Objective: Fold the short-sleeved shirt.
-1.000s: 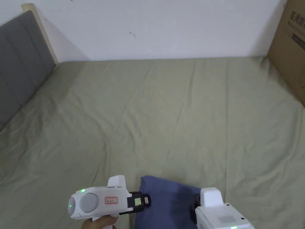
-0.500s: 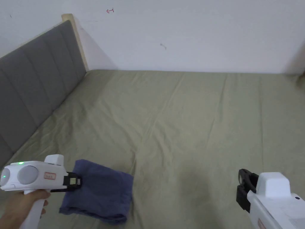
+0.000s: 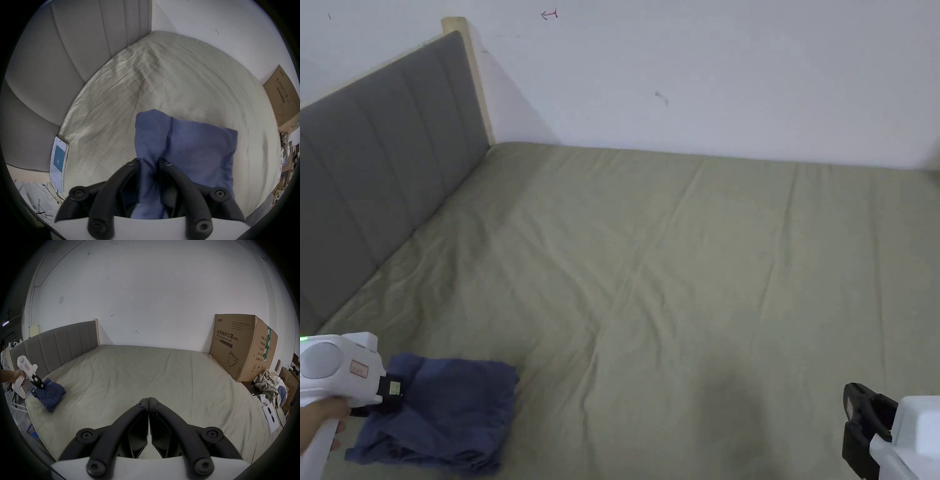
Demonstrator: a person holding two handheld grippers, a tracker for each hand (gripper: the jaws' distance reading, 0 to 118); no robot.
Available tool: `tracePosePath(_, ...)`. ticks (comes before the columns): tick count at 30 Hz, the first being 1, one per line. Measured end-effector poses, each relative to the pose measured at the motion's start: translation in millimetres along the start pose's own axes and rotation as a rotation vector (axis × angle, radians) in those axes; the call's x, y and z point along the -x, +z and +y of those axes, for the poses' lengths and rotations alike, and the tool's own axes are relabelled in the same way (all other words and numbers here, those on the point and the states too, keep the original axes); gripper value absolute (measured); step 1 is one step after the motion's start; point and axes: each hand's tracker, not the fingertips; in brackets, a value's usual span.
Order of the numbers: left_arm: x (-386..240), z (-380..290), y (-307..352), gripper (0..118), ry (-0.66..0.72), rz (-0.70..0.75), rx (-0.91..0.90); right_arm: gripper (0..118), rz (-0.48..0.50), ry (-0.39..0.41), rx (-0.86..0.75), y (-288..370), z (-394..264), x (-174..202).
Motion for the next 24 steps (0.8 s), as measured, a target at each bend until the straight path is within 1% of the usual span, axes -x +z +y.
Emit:
tracePosePath(2,-6.0,-3.0,-6.4,39,-0.011,0.067,-0.008,0,0.002,-0.01,0.005,-0.5,-0.4,-2.0)
tracePosePath(4,-11.2,-3.9,-3.5,69,-0.009,0.089,-0.006,0,0.004,-0.015,0.001,2.3,1.6,-4.5)
tracePosePath(6,-16.1,-6.7,8.5,99,0.003,0.104,-0.054,0,0.005,-0.018,-0.013,8.4,5.7,-7.0)
tracePosePath(7,-20.7,-8.4,21.7,102,0.014,0.095,-0.114,0,0.009,-0.021,-0.021,12.4,8.9,-9.1)
tracePosePath(11,-45.4,-12.8,87.1,102,0.021,0.016,-0.32,0,0.011,-0.03,-0.082,33.2,25.6,-21.7)
tracePosePath(15,-83.8,-24.5,161.4,102,-0.027,-0.019,-0.5,0,0.009,-0.033,-0.163,62.2,48.4,-36.2)
tracePosePath(19,-128.8,-46.2,240.0,102,-0.069,-0.071,-0.701,0,-0.018,-0.022,-0.232,102.6,78.9,-49.5)
tracePosePath(21,-145.8,-55.4,263.5,102,-0.067,-0.094,-0.775,0,-0.034,-0.018,-0.266,116.6,88.2,-56.0)
tracePosePath(24,-181.1,-78.5,304.7,102,-0.082,-0.119,-0.937,0,-0.075,-0.009,-0.311,138.0,102.6,-71.1)
